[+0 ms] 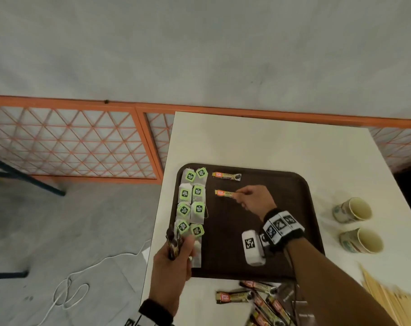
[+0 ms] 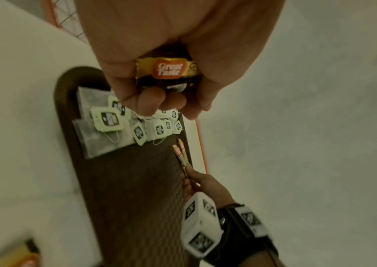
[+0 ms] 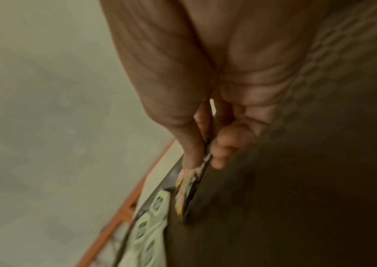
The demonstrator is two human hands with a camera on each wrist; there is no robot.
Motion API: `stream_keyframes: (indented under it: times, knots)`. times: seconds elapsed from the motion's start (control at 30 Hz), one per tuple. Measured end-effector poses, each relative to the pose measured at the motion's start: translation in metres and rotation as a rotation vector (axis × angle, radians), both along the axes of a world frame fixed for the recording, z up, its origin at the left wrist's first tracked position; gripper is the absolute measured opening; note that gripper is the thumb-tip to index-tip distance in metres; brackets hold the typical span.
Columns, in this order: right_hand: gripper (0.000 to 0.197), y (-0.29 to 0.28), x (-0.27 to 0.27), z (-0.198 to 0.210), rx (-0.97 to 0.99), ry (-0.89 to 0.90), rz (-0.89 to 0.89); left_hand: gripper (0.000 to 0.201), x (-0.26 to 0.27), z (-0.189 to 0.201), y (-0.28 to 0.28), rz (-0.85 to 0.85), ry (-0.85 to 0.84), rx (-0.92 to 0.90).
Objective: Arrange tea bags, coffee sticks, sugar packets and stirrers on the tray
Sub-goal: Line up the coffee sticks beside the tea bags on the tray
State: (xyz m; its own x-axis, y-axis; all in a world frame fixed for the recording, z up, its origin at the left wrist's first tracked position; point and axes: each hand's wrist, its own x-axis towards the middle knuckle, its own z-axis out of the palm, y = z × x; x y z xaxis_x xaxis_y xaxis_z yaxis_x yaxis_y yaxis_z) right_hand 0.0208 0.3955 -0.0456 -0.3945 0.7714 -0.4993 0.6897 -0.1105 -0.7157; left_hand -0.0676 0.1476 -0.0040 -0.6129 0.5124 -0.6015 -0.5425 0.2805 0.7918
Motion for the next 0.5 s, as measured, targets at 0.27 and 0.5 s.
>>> stream_keyframes:
  times: [0.27,0.5]
  knots:
    - [0.023,0.017,-0.023,-0.011,0.466,-0.238,0.232,0.018,-0.020,-0.021,-0.016,-0.090,0.050,-0.083]
    - [0.018,0.008,-0.047,-0.021,0.536,-0.283,0.375,0.018,-0.027,-0.023,-0.017,-0.190,0.120,-0.105]
